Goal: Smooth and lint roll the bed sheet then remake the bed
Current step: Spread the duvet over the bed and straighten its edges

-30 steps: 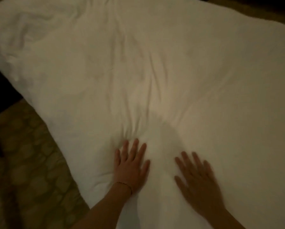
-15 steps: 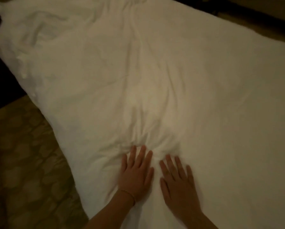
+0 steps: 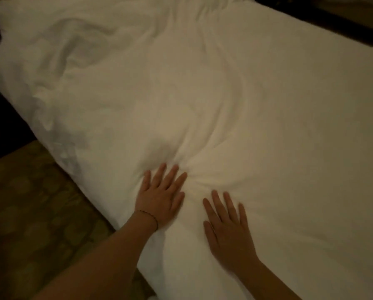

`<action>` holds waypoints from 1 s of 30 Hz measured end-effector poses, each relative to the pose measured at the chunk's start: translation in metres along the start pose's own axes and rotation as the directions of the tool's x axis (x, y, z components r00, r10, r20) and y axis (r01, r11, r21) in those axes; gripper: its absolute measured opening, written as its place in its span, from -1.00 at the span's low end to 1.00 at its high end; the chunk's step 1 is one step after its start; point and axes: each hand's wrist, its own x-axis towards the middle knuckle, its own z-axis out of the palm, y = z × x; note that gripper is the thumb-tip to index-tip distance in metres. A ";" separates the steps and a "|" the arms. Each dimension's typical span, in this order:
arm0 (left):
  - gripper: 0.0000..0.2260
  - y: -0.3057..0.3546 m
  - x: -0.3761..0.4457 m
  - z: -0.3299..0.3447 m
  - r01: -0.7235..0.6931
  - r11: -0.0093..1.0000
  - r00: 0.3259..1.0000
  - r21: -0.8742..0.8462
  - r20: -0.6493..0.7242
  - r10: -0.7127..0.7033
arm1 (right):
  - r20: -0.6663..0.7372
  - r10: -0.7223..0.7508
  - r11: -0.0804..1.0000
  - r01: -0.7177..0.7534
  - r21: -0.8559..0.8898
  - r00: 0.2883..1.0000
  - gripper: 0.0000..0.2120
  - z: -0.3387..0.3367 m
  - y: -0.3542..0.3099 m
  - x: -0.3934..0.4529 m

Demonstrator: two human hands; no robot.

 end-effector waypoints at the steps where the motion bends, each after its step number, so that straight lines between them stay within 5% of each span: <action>1: -0.46 -0.033 0.002 0.000 0.066 0.998 0.998 -0.019 0.012 -0.066 | 0.015 -0.012 1.000 0.012 -0.001 1.000 -0.48 0.003 -0.020 0.017; 6: -0.43 -0.125 0.015 -0.005 0.253 0.955 0.965 -0.153 0.109 -0.239 | 0.073 -0.072 0.997 0.074 -0.024 0.995 -0.48 0.018 -0.093 0.091; 14: -0.49 -0.163 0.026 0.009 -0.009 0.988 0.999 -0.157 -0.041 0.003 | 0.105 -0.099 0.990 0.109 -0.087 0.989 -0.45 0.033 -0.131 0.160; 20: -0.44 -0.214 0.051 0.006 0.407 0.850 0.909 -0.333 0.054 -0.414 | 0.061 0.178 0.968 -0.164 -0.190 0.982 -0.34 0.018 -0.092 0.203; 30: -0.42 -0.228 0.098 0.006 0.369 0.869 0.917 -0.329 -0.023 -0.398 | 0.056 0.211 0.964 -0.199 -0.174 0.976 -0.33 0.022 -0.103 0.247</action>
